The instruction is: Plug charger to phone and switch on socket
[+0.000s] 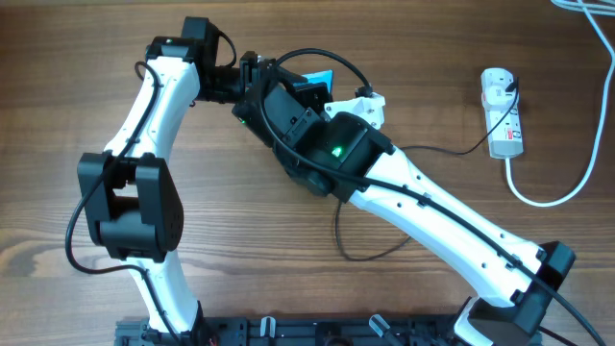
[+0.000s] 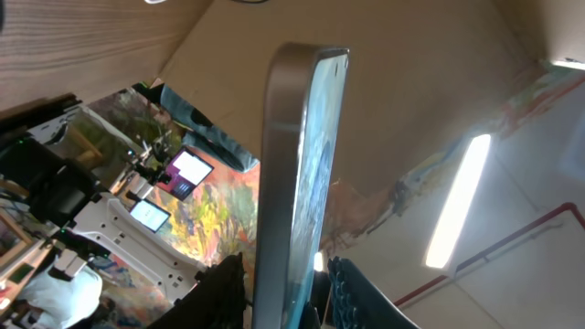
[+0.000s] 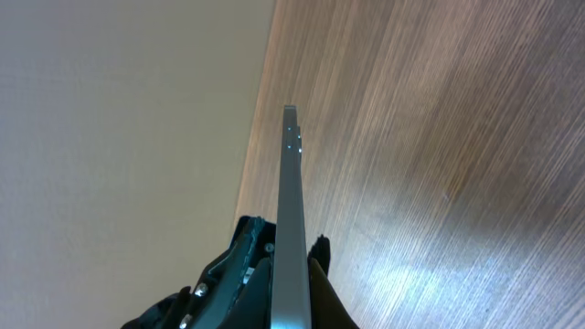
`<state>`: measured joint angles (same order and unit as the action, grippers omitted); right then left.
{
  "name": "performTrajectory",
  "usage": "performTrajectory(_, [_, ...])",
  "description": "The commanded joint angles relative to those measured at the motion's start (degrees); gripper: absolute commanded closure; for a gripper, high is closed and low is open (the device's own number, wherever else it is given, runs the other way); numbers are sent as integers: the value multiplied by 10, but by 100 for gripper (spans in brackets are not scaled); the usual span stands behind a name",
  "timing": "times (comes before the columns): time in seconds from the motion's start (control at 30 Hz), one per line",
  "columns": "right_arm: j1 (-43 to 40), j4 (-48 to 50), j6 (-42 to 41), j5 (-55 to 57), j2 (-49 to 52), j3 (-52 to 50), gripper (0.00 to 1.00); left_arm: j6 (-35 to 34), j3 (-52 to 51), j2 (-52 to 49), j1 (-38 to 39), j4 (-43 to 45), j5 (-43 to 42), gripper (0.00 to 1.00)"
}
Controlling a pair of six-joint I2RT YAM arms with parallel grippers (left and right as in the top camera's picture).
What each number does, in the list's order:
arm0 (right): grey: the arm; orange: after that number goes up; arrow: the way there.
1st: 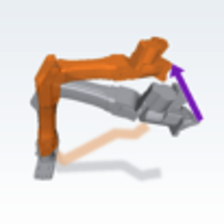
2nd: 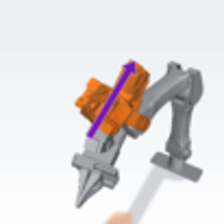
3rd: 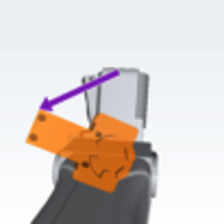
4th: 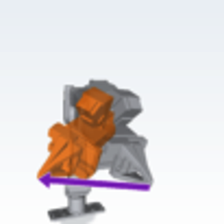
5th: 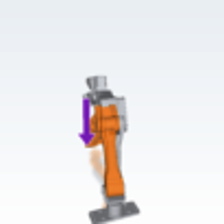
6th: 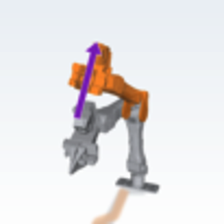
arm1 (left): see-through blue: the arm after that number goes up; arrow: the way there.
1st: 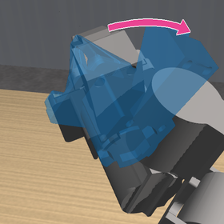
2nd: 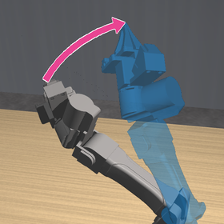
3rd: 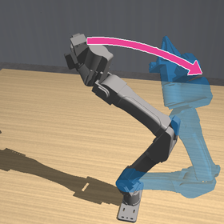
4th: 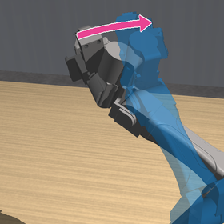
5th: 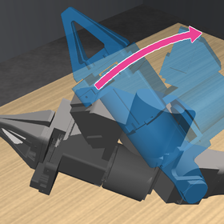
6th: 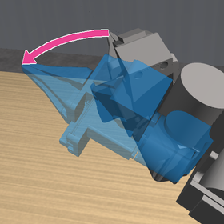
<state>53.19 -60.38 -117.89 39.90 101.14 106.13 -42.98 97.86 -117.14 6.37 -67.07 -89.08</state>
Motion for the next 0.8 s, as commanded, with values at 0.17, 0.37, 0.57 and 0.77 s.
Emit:
performTrajectory(0.17, [2, 16, -8, -2, -17, 0, 96, 0, 1, 20, 3, -1, -13, 76])
performTrajectory(0.37, [2, 21, -8, -2, -17, 0, 95, 0, 1, 20, 3, -1, -13, 87])
performTrajectory(0.57, [2, 25, -8, -2, -17, 0, 57, 0, 1, 20, 3, -1, -13, 96])
performTrajectory(0.77, [2, -9, 65, 43, -26, 0, 3, 4, 1, 20, 3, 2, -4, 96])
